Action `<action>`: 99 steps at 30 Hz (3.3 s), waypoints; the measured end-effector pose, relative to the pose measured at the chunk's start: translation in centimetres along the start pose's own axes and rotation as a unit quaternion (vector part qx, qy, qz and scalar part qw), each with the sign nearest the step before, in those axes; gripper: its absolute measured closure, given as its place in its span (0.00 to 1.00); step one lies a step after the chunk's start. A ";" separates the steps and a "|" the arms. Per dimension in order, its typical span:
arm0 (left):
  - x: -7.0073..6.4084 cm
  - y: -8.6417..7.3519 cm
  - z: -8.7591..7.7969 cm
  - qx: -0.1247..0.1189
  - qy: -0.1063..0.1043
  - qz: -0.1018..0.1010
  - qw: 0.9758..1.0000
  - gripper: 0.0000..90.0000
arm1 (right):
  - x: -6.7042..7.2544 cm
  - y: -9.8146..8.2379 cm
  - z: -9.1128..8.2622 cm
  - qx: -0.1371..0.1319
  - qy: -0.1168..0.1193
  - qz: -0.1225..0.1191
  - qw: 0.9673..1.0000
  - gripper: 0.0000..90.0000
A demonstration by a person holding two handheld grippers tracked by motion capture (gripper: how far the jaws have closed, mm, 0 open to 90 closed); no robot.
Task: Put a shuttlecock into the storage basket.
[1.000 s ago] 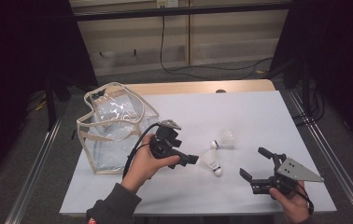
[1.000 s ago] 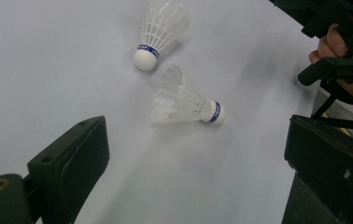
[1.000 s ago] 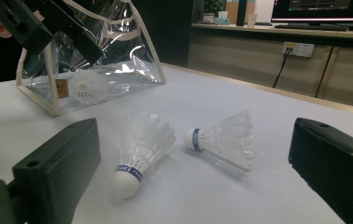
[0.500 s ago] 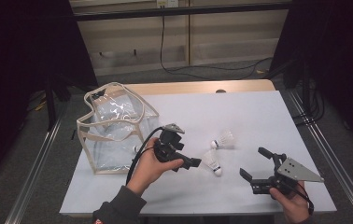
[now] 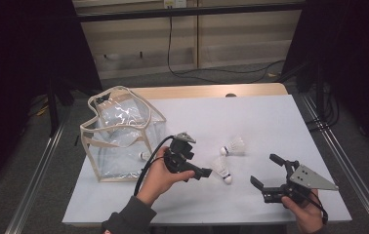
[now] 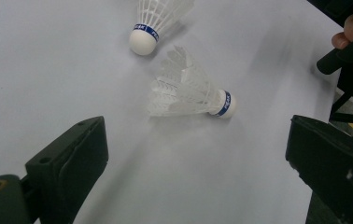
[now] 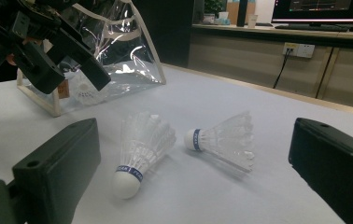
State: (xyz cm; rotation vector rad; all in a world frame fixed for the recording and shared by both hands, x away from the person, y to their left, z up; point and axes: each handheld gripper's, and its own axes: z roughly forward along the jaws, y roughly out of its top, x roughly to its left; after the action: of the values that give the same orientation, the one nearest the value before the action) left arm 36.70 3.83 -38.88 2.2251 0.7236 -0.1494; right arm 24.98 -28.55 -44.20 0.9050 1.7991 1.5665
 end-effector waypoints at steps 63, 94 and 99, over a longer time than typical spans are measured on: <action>-1.1 0.1 5.7 -0.006 -0.012 0.081 0.997 0.37 | 0.0 0.0 0.0 0.001 0.002 0.000 1.000 0.02; -2.4 -0.4 6.9 0.045 -0.064 0.100 0.992 0.93 | 0.1 -0.1 0.1 0.005 0.004 0.000 1.000 0.03; -2.5 -0.4 6.4 0.052 -0.064 0.102 0.991 0.96 | 0.1 0.0 0.1 0.003 0.004 -0.001 1.000 0.03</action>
State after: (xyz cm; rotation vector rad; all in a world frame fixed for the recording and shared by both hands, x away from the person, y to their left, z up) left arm 35.15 -1.63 -42.70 2.3477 0.4252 -0.2302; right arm 25.01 -28.41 -44.25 0.9019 1.8108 1.5665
